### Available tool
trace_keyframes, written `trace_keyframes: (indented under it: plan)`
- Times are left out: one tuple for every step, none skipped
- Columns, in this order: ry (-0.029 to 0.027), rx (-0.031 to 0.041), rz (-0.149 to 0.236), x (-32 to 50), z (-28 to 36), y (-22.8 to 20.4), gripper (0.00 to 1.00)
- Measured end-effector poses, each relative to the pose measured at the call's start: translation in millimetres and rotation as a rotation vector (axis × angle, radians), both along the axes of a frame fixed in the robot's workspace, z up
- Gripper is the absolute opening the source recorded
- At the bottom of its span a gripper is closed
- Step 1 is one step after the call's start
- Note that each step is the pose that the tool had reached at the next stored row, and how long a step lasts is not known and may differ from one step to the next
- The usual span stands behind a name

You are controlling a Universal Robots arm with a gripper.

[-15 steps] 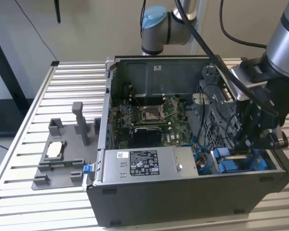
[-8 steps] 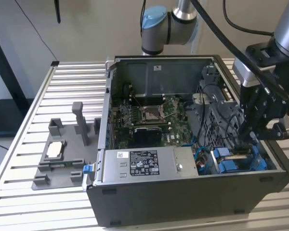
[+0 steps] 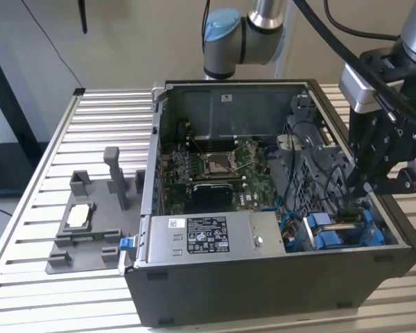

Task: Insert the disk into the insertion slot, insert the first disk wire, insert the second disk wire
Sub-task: 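Insert the second disk wire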

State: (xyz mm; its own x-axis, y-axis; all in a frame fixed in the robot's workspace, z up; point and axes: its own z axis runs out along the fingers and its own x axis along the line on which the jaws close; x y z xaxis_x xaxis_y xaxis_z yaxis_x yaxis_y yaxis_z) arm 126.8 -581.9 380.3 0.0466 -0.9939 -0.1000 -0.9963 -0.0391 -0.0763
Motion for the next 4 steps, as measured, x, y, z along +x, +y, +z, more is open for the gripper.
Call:
trace_keyframes:
  plan:
    - [0.0, 0.0, 0.0, 0.0, 0.3, 0.0, 0.24]
    - [0.0, -0.0001, 0.0, 0.0, 0.6, 0.0, 0.24]
    - [0.0, -0.0001, 0.0, 0.0, 0.6, 0.0, 0.24]
    - [0.0, -0.0001, 0.0, 0.0, 0.7, 0.0, 0.24]
